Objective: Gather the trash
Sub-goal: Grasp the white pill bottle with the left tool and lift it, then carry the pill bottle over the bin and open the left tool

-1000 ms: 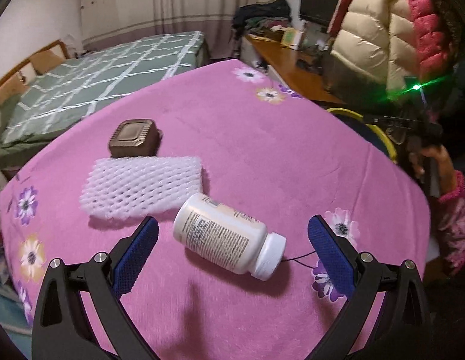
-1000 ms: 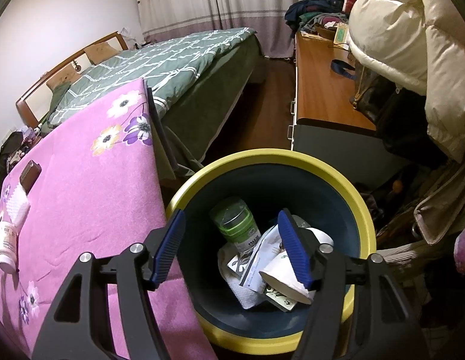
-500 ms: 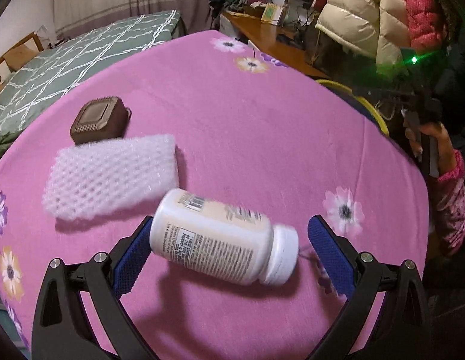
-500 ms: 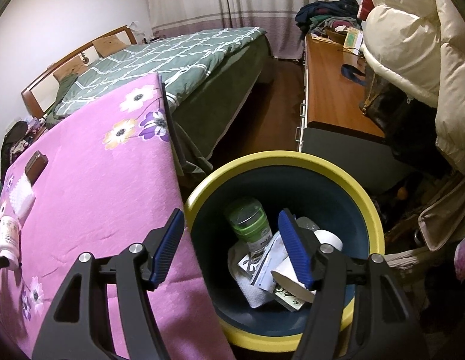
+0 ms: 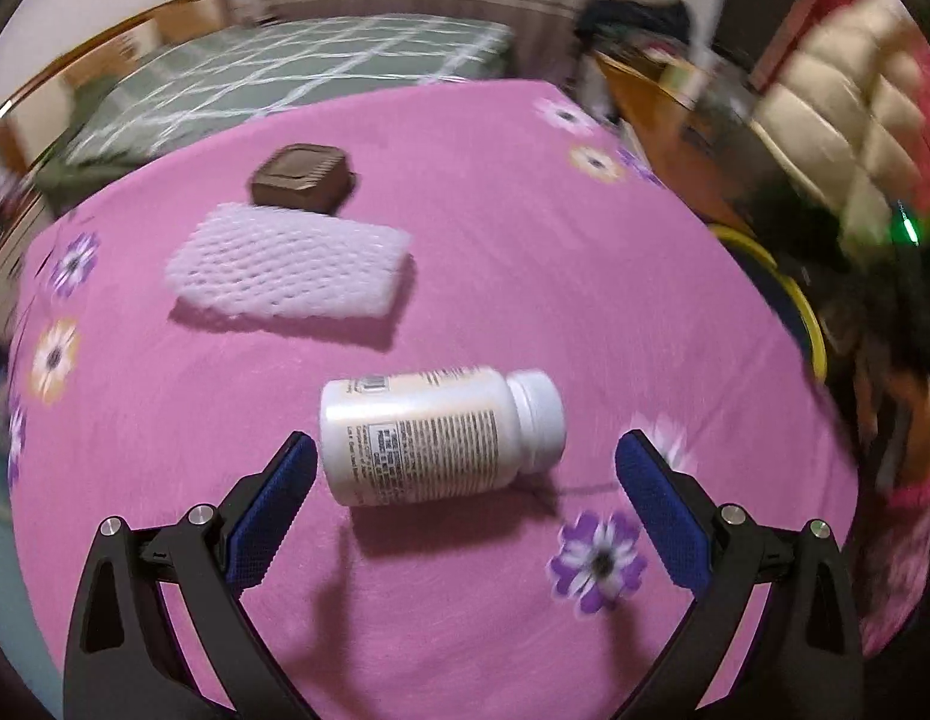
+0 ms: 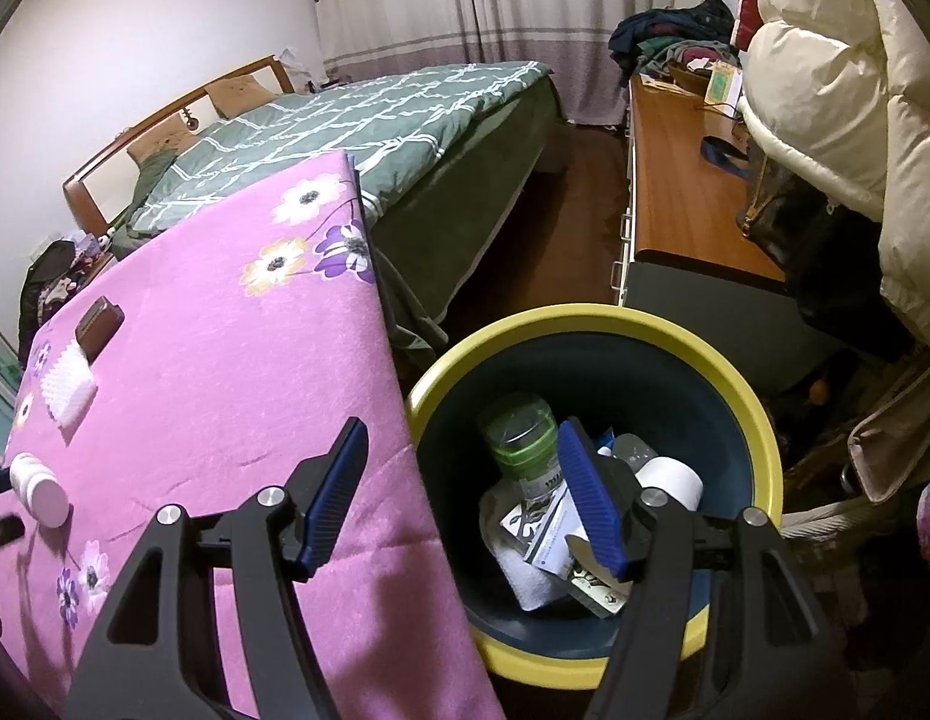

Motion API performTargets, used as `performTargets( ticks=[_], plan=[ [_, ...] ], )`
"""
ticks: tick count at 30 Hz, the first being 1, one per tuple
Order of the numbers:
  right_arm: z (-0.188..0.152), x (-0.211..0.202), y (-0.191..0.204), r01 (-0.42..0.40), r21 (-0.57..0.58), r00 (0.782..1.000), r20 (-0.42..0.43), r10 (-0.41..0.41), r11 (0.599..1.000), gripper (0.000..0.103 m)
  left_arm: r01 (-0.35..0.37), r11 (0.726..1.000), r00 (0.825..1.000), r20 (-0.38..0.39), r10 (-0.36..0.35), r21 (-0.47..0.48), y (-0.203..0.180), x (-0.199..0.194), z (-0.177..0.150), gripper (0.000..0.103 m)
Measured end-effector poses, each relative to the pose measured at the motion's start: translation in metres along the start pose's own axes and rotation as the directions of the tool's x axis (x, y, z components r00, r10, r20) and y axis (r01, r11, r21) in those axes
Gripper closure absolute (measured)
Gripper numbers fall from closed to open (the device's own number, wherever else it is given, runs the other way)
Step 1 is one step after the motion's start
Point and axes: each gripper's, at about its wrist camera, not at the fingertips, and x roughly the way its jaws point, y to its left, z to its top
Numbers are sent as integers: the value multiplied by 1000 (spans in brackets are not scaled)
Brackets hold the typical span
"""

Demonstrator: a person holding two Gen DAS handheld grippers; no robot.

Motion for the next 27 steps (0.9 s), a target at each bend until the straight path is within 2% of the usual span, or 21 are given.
performTargets(
  ticks=[2,10,11,12,13,19,27],
  plan=[
    [-1,0,-4,0,6,1000,0,0,1000,40,-31,999,1000,-5,30,-45,-3,2,1,5],
    [-4,-4,-15,-6,31,1000,7,5,1000,40,-172,983,985,-39,169,-62,-12,20,2,5],
    [-4,-4,-17,-6,33,1000,7,6,999,40,-181,981,983,-43,179,-65,-13,22,3,7],
    [-5,-5,-19,-9,36,1000,8,8,999,40,-186,980,982,-45,183,-70,-12,23,3,18],
    [-5,-5,-21,-10,39,1000,8,10,999,40,-193,978,981,-49,190,-78,-12,23,3,20],
    [-10,-10,-30,-25,55,1000,15,24,998,40,-206,977,979,-6,206,-52,-28,14,11,20],
    [-20,-25,-52,-12,86,999,32,10,996,40,-103,993,994,41,100,60,-103,11,40,20]
  ],
)
